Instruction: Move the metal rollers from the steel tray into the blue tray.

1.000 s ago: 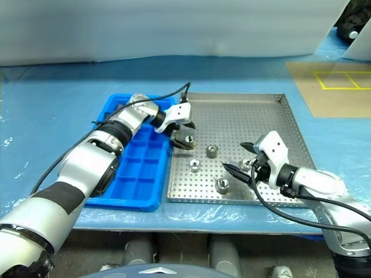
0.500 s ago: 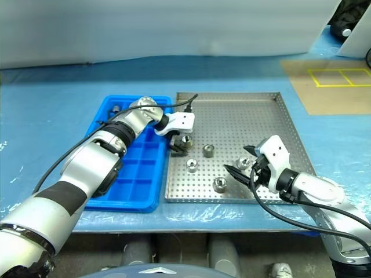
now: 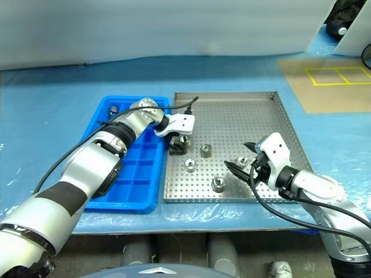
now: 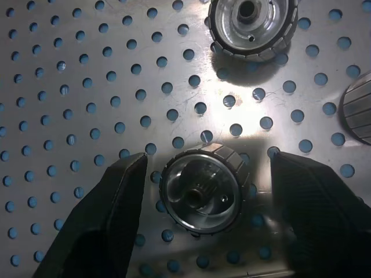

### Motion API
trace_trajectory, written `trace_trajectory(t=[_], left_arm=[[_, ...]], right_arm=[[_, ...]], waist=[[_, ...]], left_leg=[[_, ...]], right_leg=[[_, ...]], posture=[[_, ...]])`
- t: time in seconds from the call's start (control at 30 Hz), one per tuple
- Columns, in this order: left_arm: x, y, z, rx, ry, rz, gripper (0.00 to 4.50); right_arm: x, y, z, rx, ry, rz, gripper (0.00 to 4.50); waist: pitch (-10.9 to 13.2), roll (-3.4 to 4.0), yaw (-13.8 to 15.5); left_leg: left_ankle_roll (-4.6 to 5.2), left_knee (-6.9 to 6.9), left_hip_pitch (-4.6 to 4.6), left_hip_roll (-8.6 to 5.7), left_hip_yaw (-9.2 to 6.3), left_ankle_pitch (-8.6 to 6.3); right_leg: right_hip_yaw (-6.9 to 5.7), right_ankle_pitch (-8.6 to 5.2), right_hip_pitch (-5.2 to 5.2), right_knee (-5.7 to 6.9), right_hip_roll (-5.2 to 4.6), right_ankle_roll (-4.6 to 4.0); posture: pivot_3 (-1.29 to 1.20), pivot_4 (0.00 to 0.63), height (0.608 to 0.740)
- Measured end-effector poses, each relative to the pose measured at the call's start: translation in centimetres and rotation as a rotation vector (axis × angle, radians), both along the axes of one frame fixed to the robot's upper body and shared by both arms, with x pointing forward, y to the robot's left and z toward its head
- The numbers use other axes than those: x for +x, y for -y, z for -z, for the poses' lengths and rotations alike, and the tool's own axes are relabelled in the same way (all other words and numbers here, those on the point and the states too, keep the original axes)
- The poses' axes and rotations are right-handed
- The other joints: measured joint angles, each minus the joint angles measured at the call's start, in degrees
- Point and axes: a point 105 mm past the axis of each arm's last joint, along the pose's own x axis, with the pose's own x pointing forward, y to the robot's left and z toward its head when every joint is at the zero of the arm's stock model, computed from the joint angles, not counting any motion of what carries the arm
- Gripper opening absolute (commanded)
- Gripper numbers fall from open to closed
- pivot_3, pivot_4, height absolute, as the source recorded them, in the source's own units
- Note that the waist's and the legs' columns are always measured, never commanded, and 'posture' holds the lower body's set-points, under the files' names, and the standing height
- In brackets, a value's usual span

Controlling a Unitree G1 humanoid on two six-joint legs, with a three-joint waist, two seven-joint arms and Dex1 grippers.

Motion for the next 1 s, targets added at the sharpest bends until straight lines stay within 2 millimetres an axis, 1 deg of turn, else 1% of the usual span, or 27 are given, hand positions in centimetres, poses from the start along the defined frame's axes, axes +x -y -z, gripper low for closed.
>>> trace_trajectory(t=[0.07, 0.2, 0.23, 0.53, 0.7, 0.77, 0.83, 0.9, 0.97, 1.0], left_arm=[[-0.2, -0.1, 0.1, 0.006, -0.013, 0.008, 3.03], [-0.2, -0.2, 0.1, 0.008, -0.023, 0.01, 1.83], [-0.3, -0.2, 0.1, 0.008, -0.028, 0.013, 1.71], [-0.2, -0.4, 0.0, -0.003, -0.032, -0.002, 1.71], [0.2, -0.9, -0.8, -0.058, -0.023, -0.025, 1.71], [0.1, -1.2, -1.5, -0.101, -0.037, -0.015, 1.71], [-0.2, -0.9, -2.6, -0.177, -0.068, 0.016, 1.71], [-0.4, -0.6, -4.0, -0.272, -0.078, 0.036, 1.71], [-0.1, -0.7, -5.6, -0.361, -0.065, 0.029, 1.71], [0.1, -1.1, -6.4, -0.399, -0.053, 0.019, 1.71]], right_arm=[[0.0, 0.0, 0.0, -0.001, 0.004, -0.001, 4.5], [0.2, -0.1, -0.2, -0.002, 0.016, 0.004, 4.5], [0.3, 0.0, -0.2, -0.002, 0.016, 0.006, 4.5], [0.7, -0.1, -0.5, -0.003, 0.03, 0.003, 4.5], [1.0, 0.0, -0.2, -0.003, 0.02, -0.003, 4.5], [1.3, -0.2, -0.2, -0.002, 0.023, -0.018, 4.5], [1.7, -0.5, -0.4, 0.0, 0.028, -0.037, 4.5], [2.3, -0.8, -0.5, -0.003, 0.036, -0.062, 4.5], [3.0, -1.2, -0.7, -0.009, 0.045, -0.09, 4.5], [3.4, -1.5, -0.8, -0.013, 0.049, -0.107, 4.5]], waist=[[0.0, 0.0, -0.16], [0.0, 0.0, -0.3], [0.0, 0.0, -0.3], [0.0, 0.0, -0.39], [0.01, -0.01, -0.37], [0.01, -0.01, -0.3], [0.01, -0.01, 0.11], [0.01, -0.01, 0.67], [0.02, -0.01, 1.06], [0.02, -0.01, 1.29]], left_leg=[[0.01, -0.01, 0.0, 0.0, 0.0, 0.0], [0.01, -0.01, 0.0, 0.0, 0.0, -0.01], [0.01, -0.01, 0.0, 0.0, 0.0, -0.01], [0.01, -0.02, 0.0, 0.0, 0.01, -0.01], [0.01, -0.04, 0.0, 0.0, 0.01, -0.01], [0.0, -0.04, -0.02, 0.0, 0.01, -0.01], [0.0, -0.05, -0.04, -0.01, 0.01, 0.0], [0.0, -0.06, -0.04, -0.01, 0.01, 0.0], [-0.01, -0.07, -0.03, 0.0, 0.01, 0.01], [-0.03, -0.11, -0.01, 0.01, 0.01, 0.02]], right_leg=[[0.0, 0.0, 0.0, -0.01, 0.0, 0.0], [0.0, 0.0, 0.0, -0.02, 0.0, 0.0], [0.0, 0.0, 0.0, -0.02, 0.0, 0.0], [0.0, 0.0, 0.0, -0.03, 0.0, 0.0], [0.0, 0.0, -0.01, -0.03, 0.0, 0.0], [-0.01, 0.0, -0.02, -0.03, 0.0, 0.0], [-0.03, 0.0, -0.02, -0.03, -0.03, -0.01], [-0.02, 0.0, -0.03, -0.02, -0.03, -0.02], [-0.02, 0.0, -0.06, 0.02, -0.03, -0.02], [-0.04, 0.0, -0.06, 0.03, -0.02, -0.02]], posture=[[-0.54, 0.15, 0.74], [-0.53, 0.15, 0.74], [-0.53, 0.15, 0.74], [-0.51, 0.15, 0.74], [-0.46, 0.15, 0.74], [-0.42, 0.15, 0.74], [-0.38, 0.15, 0.74], [-0.34, 0.15, 0.74], [-0.3, 0.15, 0.74], [-0.29, 0.15, 0.74]])
